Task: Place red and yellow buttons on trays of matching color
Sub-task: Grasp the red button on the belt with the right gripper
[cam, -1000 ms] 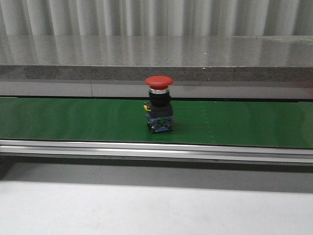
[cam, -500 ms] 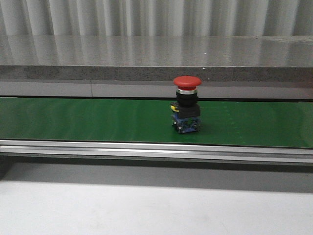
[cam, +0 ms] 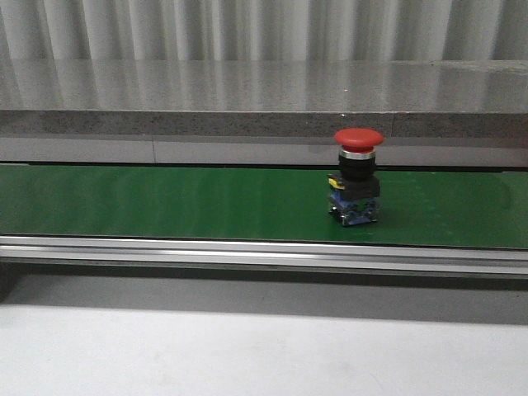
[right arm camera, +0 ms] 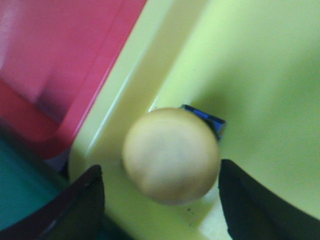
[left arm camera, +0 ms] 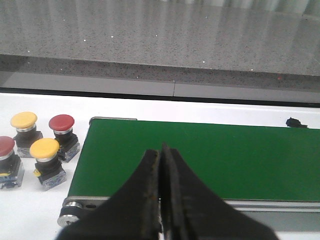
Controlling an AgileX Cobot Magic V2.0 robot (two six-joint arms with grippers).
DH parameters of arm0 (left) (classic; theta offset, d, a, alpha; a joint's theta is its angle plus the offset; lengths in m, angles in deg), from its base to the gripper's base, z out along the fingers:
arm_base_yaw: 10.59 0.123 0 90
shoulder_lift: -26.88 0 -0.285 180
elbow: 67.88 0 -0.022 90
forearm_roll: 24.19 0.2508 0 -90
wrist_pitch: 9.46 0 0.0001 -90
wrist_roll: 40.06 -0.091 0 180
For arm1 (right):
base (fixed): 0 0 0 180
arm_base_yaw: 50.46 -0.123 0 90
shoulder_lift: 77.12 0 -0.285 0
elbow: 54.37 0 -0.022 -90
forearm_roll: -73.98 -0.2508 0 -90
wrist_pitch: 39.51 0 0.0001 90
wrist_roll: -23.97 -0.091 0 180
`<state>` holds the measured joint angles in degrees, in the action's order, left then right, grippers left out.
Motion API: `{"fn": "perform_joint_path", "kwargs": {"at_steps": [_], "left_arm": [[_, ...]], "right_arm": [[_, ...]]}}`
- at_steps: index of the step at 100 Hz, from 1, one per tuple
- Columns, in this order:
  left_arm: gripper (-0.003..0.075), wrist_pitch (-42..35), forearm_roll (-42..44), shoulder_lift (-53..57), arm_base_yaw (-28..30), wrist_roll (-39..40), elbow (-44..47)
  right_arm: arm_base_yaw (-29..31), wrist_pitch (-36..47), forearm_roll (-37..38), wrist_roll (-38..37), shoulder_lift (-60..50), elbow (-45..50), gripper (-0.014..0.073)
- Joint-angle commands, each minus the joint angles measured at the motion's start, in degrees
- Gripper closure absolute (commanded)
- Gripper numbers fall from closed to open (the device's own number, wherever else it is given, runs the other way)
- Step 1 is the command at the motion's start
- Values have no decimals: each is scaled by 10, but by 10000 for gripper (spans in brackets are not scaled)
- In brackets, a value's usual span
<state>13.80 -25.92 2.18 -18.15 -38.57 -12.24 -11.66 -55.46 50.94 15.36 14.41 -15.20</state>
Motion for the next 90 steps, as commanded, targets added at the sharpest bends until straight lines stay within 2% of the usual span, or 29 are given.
{"fn": "perform_joint_path", "kwargs": {"at_steps": [1,19,41,52,66,90], "left_arm": [[741,-47,-6,-4,-4,1,-16],[741,-47,-6,-4,-4,1,-16],[741,-47,-6,-4,-4,1,-16],[741,-47,-6,-4,-4,1,-16],[741,-47,-6,-4,-4,1,-16],[741,-47,-6,-4,-4,1,-16]], "right_arm": [[3,2,8,4,-46,-12,93],[3,-49,26,6,-122,-12,93],[-11,-127,33,61,-208,-12,92],[-40,-155,33,82,-230,-17,58],[-80,-214,34,136,-230,-41,-70],[-194,-363,27,192,-214,-123,-70]]}}
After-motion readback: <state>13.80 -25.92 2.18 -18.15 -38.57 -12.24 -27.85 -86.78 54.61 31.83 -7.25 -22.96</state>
